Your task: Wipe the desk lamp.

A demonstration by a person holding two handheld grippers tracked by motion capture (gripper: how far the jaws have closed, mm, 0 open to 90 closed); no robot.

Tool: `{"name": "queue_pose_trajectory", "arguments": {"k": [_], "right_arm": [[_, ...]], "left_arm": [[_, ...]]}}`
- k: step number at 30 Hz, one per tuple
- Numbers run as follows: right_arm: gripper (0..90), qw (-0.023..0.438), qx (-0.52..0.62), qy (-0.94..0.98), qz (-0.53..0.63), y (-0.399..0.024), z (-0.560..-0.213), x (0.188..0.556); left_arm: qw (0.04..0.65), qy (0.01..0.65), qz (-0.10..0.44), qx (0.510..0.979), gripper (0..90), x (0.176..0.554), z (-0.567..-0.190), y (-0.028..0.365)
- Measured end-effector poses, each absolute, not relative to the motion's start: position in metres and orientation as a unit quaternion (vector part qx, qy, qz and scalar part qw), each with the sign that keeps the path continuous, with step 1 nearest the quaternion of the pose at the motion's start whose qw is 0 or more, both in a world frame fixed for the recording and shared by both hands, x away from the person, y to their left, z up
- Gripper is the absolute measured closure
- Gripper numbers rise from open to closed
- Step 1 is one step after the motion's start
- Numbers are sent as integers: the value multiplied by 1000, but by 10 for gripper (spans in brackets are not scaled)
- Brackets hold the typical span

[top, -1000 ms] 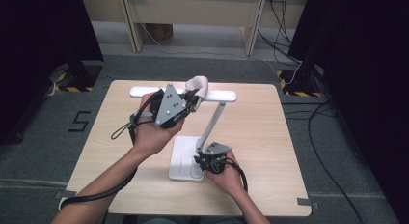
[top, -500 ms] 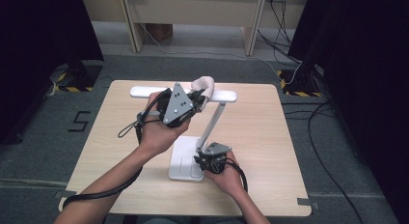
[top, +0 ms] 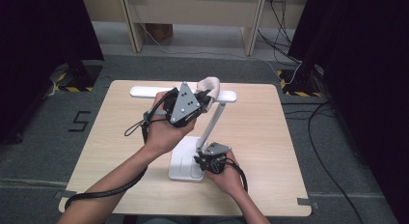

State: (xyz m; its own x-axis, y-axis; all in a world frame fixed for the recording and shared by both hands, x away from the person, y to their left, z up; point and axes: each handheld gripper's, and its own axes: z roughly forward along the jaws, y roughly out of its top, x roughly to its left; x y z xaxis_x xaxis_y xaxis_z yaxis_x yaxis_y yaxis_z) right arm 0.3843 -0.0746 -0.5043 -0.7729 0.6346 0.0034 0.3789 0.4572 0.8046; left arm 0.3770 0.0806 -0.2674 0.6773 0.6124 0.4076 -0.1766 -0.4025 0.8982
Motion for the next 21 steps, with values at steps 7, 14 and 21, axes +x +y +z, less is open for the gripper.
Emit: {"name": "queue_pose_trajectory", "arguments": {"k": [7, 14, 21], "right_arm": [[727, 150, 303, 840, 425, -74, -504, 384], [727, 150, 303, 839, 426, -74, -504, 384], [727, 150, 302, 839, 427, -75, -505, 384]], "left_arm": [[527, 144, 372, 750, 843, 378, -267, 74], [525, 142, 370, 753, 843, 378, -266, 70], [525, 141, 369, 754, 843, 379, -266, 65]]}}
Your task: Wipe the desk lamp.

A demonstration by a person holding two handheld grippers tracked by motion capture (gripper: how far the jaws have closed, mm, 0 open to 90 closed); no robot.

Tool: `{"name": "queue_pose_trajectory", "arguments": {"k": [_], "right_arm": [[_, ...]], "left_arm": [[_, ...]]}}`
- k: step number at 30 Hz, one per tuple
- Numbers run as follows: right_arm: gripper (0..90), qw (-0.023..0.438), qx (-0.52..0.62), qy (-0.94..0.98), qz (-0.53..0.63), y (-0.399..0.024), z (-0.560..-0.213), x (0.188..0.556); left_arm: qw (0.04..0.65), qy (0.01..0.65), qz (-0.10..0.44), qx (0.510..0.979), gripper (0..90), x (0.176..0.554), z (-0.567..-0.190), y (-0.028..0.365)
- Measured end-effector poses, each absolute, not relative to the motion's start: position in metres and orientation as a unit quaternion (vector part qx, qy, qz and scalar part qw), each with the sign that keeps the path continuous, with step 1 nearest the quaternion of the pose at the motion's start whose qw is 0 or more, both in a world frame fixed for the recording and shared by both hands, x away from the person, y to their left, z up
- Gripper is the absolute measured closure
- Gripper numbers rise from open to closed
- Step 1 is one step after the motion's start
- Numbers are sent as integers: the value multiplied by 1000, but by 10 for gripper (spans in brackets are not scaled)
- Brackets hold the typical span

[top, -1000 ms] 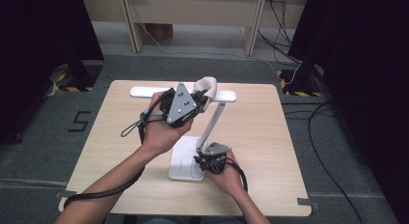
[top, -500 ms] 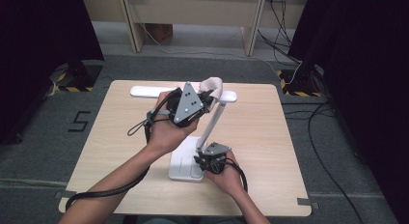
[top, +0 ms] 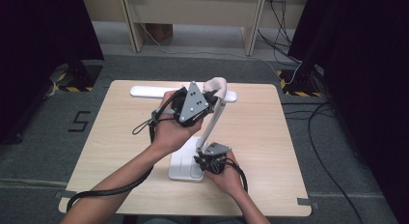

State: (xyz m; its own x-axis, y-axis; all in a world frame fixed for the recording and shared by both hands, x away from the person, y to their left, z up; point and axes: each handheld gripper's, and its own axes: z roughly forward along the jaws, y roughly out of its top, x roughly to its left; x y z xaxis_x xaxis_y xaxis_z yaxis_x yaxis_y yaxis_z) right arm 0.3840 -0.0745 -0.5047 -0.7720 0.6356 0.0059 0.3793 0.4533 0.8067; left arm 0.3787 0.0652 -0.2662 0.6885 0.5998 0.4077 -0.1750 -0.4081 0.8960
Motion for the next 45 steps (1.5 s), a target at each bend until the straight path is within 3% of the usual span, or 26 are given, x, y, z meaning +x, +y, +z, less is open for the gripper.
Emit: {"name": "queue_pose_trajectory", "arguments": {"k": [45], "right_arm": [[728, 150, 300, 841, 425, -74, -504, 384]], "left_arm": [[530, 128, 360, 757, 843, 381, -268, 33]]}}
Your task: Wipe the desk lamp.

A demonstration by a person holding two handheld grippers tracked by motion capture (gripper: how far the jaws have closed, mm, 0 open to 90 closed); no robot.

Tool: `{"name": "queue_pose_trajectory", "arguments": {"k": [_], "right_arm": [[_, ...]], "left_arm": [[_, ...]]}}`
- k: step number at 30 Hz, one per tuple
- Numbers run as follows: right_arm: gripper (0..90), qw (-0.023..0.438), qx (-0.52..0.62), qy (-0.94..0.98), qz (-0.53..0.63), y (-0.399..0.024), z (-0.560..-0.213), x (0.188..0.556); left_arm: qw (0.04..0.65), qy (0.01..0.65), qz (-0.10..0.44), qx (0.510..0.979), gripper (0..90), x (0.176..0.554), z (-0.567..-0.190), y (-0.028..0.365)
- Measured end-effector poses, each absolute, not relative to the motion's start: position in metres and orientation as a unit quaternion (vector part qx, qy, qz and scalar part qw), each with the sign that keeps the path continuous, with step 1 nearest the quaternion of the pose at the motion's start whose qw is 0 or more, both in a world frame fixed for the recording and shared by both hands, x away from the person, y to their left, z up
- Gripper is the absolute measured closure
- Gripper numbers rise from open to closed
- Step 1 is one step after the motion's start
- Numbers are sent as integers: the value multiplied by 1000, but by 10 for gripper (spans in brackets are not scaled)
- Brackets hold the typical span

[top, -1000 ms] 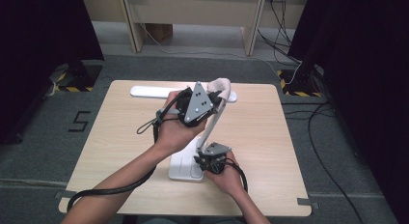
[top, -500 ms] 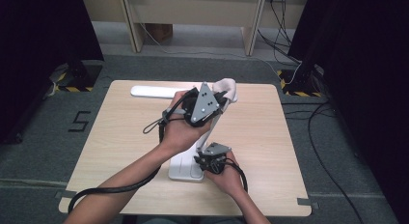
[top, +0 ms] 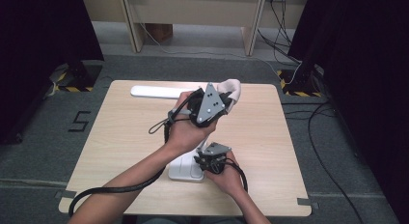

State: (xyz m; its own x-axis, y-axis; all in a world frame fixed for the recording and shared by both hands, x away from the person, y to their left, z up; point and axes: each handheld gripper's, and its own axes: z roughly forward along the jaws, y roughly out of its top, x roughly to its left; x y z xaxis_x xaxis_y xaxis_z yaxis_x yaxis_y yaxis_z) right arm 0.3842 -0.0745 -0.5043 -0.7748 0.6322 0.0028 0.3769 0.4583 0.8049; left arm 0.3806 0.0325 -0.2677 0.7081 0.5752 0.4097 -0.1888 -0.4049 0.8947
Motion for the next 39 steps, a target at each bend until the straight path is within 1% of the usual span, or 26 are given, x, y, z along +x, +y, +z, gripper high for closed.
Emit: {"name": "queue_pose_trajectory", "arguments": {"k": [24, 39], "right_arm": [[729, 152, 300, 839, 428, -75, -505, 384], [729, 152, 299, 839, 428, -75, -505, 384]], "left_arm": [[528, 117, 355, 763, 843, 380, -268, 20], [534, 118, 342, 764, 844, 379, -271, 12]]}}
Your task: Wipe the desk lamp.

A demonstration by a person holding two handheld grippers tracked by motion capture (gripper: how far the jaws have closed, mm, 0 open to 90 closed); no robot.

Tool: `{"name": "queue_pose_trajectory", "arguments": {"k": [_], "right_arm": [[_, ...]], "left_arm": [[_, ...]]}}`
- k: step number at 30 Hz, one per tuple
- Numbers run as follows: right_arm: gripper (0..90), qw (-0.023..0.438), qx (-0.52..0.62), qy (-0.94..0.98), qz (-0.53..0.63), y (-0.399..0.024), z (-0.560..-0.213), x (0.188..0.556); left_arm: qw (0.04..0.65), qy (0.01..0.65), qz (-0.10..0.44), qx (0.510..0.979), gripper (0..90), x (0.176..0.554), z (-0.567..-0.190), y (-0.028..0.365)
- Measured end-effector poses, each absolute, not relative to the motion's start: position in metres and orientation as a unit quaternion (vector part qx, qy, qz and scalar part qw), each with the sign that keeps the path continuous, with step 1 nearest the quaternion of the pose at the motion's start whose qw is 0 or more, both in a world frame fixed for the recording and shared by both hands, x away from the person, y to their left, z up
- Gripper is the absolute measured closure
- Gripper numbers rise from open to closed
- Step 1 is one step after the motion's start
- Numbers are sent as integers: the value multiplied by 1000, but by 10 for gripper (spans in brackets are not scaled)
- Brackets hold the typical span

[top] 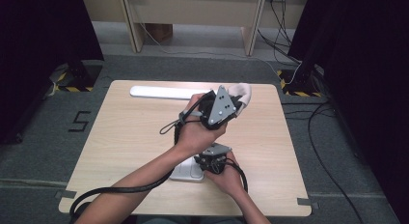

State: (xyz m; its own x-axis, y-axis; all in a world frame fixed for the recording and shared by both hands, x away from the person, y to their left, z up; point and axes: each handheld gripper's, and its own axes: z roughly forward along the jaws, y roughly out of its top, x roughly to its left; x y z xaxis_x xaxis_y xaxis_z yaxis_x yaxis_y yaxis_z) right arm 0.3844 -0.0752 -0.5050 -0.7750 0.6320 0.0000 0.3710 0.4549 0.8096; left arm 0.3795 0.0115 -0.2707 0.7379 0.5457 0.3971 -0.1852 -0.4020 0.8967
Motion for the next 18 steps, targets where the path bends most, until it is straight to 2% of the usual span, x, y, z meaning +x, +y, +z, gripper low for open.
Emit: {"name": "queue_pose_trajectory", "arguments": {"k": [18], "right_arm": [[729, 151, 298, 839, 429, -75, -505, 384]], "left_arm": [[535, 122, 344, 762, 843, 379, -273, 8]]}}
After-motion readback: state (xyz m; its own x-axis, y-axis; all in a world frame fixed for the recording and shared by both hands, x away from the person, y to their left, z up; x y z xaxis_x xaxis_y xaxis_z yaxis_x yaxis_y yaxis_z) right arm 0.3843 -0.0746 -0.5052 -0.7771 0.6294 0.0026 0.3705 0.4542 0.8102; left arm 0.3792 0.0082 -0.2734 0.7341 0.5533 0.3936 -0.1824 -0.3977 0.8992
